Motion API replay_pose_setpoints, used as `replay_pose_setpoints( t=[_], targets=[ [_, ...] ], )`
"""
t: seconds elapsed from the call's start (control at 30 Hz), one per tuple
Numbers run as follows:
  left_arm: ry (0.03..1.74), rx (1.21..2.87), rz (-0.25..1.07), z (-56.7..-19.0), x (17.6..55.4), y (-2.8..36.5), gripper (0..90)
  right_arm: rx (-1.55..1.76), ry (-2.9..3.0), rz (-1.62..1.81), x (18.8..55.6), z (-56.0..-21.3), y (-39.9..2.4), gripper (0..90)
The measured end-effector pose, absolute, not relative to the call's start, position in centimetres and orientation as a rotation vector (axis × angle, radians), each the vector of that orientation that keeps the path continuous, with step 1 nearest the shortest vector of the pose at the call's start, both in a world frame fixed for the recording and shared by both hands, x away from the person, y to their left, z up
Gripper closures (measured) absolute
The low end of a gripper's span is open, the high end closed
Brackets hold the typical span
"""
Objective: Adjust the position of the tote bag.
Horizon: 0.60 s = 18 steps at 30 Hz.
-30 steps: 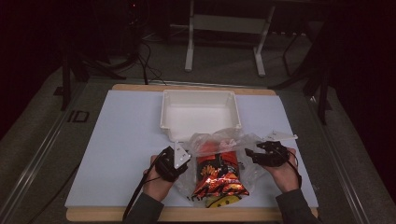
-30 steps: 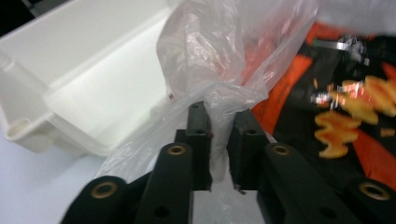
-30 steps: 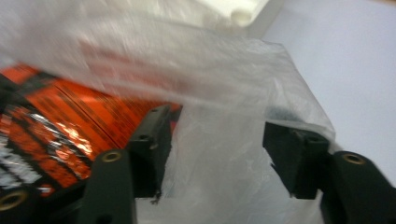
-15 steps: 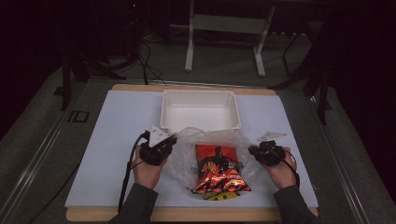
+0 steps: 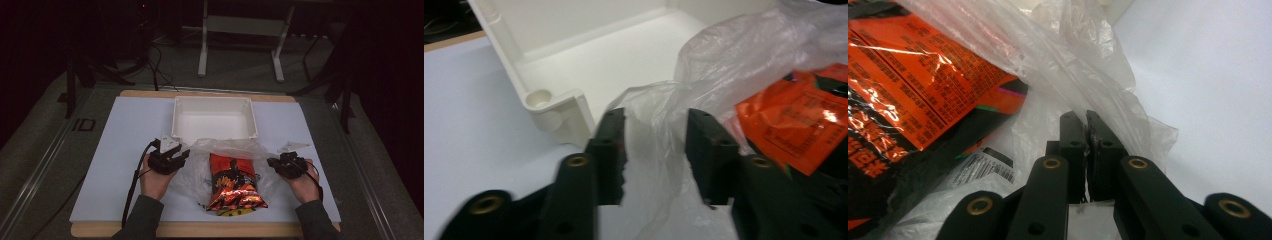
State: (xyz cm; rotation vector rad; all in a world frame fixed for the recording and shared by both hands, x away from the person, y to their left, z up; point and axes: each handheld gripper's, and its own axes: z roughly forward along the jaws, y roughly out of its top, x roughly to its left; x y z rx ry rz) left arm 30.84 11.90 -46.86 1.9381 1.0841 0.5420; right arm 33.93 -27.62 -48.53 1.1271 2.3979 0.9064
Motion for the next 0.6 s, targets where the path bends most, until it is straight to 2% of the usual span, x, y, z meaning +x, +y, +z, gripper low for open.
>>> replay_pose_setpoints(
  t=[0.13,0.27,0.5,0.6],
  targets=[
    [1.035,1.945,0.532,-46.2,29.7,11.7,46.5,1.115,2.399,0.915,33.8,-48.3,-27.3,84.8],
    [1.002,1.948,0.560,-45.5,28.2,11.5,40.7,1.102,2.397,0.920,33.8,-48.1,-27.1,84.0],
    [0.940,1.913,0.614,-44.5,26.0,11.6,43.8,1.101,2.398,0.925,33.7,-48.1,-27.0,83.0],
    [0.882,1.925,0.584,-44.5,25.6,11.5,51.0,1.100,2.396,0.928,33.7,-48.0,-27.0,82.6]
  ],
)
